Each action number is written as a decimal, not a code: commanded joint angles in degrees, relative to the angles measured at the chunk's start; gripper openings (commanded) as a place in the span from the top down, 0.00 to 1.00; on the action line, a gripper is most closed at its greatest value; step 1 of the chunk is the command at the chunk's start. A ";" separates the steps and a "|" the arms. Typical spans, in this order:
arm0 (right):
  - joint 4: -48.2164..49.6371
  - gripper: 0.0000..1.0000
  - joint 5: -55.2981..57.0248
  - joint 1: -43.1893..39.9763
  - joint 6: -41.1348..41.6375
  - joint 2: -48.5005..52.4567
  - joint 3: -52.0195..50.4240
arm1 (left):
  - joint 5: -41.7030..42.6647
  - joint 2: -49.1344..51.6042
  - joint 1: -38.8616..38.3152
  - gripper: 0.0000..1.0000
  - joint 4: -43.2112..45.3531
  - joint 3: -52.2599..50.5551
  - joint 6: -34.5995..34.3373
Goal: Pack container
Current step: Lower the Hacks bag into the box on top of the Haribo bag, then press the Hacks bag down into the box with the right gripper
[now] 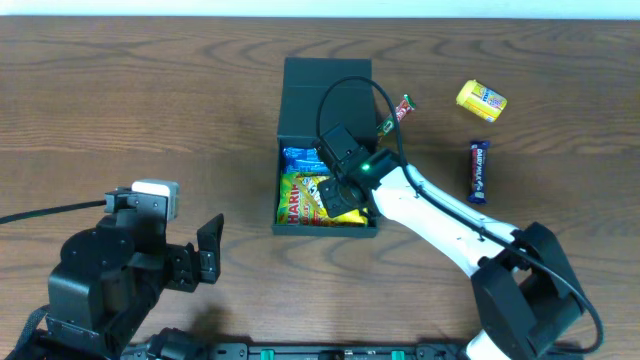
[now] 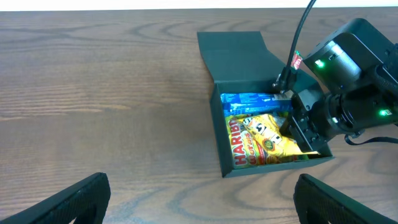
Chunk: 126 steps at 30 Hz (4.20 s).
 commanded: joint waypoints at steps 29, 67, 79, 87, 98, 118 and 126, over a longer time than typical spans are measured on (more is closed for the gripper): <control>-8.37 0.24 11.41 2.54 4.85 -5.79 5.68 | -0.22 -0.28 0.24 0.05 0.31 1.53 0.81; -2.62 0.99 -12.33 1.77 -0.66 2.80 -1.77 | -0.22 -0.28 0.24 0.05 -0.13 1.53 0.81; 3.15 0.99 -12.83 1.68 -1.53 2.86 -7.32 | -0.22 -0.28 0.24 0.05 -0.20 1.53 0.81; 3.63 0.99 -13.25 1.66 -1.53 2.36 -6.38 | -0.22 -0.28 0.24 0.05 -0.17 1.53 0.81; 5.22 0.99 -12.13 1.66 -1.27 -9.11 -3.58 | -0.22 -0.28 0.24 0.05 -0.15 1.53 0.81; 5.92 0.99 -1.44 -0.48 0.92 2.23 -3.65 | -0.22 -0.28 0.24 0.05 -0.61 1.53 0.81; 5.38 0.99 -1.57 -0.48 4.35 2.10 -3.58 | -0.24 -0.28 0.24 0.05 -0.61 1.53 0.81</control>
